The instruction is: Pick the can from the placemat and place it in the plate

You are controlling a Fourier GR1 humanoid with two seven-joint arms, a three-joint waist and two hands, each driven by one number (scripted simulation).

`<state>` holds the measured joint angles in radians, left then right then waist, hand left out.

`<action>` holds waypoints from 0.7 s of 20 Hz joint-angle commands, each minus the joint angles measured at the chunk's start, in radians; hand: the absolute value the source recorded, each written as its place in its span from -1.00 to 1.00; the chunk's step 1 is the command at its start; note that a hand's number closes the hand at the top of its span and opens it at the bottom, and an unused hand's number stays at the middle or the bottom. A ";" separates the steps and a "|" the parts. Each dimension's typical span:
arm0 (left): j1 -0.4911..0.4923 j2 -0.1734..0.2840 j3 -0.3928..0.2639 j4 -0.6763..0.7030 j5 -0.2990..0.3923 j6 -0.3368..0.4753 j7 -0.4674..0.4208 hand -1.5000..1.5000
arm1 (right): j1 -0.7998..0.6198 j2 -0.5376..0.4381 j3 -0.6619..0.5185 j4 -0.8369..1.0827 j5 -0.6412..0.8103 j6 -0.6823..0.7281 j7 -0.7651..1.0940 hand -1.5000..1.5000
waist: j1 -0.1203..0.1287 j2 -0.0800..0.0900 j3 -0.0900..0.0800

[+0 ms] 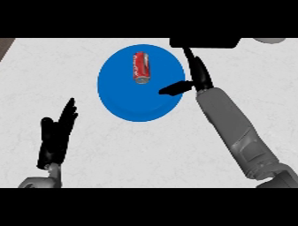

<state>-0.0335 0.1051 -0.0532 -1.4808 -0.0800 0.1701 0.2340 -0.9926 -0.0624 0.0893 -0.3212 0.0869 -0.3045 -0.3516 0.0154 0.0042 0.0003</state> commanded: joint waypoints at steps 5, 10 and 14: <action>0.002 0.001 0.019 0.004 -0.001 -0.012 0.006 0.00 | 0.045 -0.063 -0.060 -0.012 0.000 0.006 -0.042 -1.00 | -0.004 0.000 0.000; -0.061 0.014 0.038 0.006 0.000 -0.024 0.040 0.00 | 0.022 -0.085 -0.091 0.047 0.014 0.009 -0.066 -1.00 | 0.005 0.003 0.000; -0.011 0.017 0.041 0.008 0.012 -0.049 -0.012 0.00 | 0.053 -0.080 -0.111 0.077 0.026 -0.075 -0.106 -1.00 | 0.009 0.005 0.000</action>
<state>-0.0446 0.1161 -0.0187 -1.4759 -0.0740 0.1381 0.2314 -0.9539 -0.1459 -0.0015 -0.2877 0.1010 -0.3231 -0.4187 0.0189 0.0061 0.0003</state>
